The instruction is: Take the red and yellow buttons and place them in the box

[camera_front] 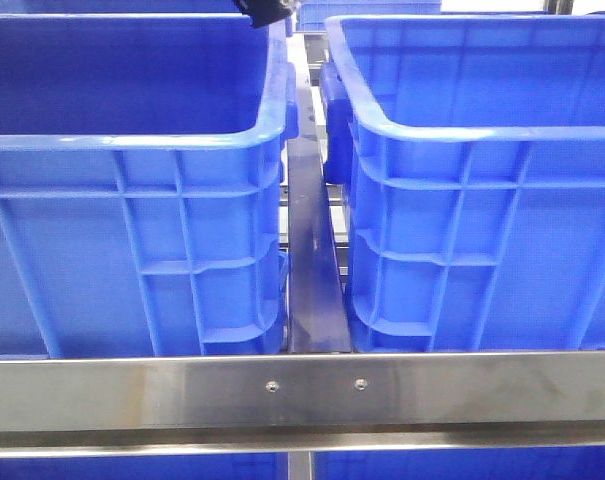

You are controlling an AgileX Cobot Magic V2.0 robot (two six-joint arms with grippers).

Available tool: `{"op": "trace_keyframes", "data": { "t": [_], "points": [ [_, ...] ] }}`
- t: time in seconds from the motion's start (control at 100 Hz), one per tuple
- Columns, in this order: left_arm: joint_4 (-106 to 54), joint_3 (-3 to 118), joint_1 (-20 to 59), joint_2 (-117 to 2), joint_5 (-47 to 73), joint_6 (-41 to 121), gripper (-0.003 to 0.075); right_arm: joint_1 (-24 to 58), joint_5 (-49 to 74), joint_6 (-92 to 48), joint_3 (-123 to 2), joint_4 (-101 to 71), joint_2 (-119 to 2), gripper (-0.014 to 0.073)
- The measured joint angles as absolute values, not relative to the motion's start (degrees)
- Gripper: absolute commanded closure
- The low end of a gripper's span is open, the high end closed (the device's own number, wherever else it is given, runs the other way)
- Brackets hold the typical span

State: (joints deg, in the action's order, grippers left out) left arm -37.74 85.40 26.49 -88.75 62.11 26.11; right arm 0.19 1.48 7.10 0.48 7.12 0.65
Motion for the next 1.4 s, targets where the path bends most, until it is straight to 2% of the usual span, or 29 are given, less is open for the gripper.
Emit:
{"op": "trace_keyframes", "data": {
  "t": [0.22,0.44,0.51,0.56,0.61,0.73,0.78,0.85,1.16,1.4],
  "points": [
    [-37.97,85.40,26.49,-88.75,62.11,26.11,0.0522,0.19,12.83,7.10,-10.04,7.12,-1.16,0.0662],
    [-37.97,85.40,26.49,-88.75,62.11,26.11,0.0522,0.19,21.86,7.10,-20.17,7.03,-10.60,0.0659],
    [-37.97,85.40,26.49,-88.75,62.11,26.11,0.0522,0.19,24.48,7.10,-23.38,7.03,-14.30,0.0629],
    [-37.97,85.40,26.49,-88.75,62.11,26.11,0.0521,0.19,26.26,7.10,-25.58,7.03,-17.05,0.0567],
    [-37.97,85.40,26.49,-88.75,62.11,26.11,0.0522,0.19,28.10,7.10,-28.12,7.03,-19.86,0.0466],
    [-37.97,85.40,26.49,-88.75,62.11,26.11,0.0522,0.19,31.56,7.10,-32.96,6.07,-26.42,0.0118],
    [-37.97,85.40,26.49,-88.75,62.11,26.11,0.0522,0.19,32.44,7.10,-34.75,5.67,-29.27,0.0009],
    [-37.97,85.40,26.49,-88.75,62.11,26.11,0.0522,0.19,33.56,7.10,-37.28,4.89,-32.59,-0.0073],
    [-38.07,85.40,26.49,-88.75,62.11,26.11,0.0522,0.19,41.37,6.10,-48.93,-6.94,-45.79,0.0002],
    [-38.07,85.40,26.49,-88.75,62.11,26.11,0.0522,0.19,43.75,-5.32,-54.61,-34.92,-54.14,0.0002]
  ]
}}
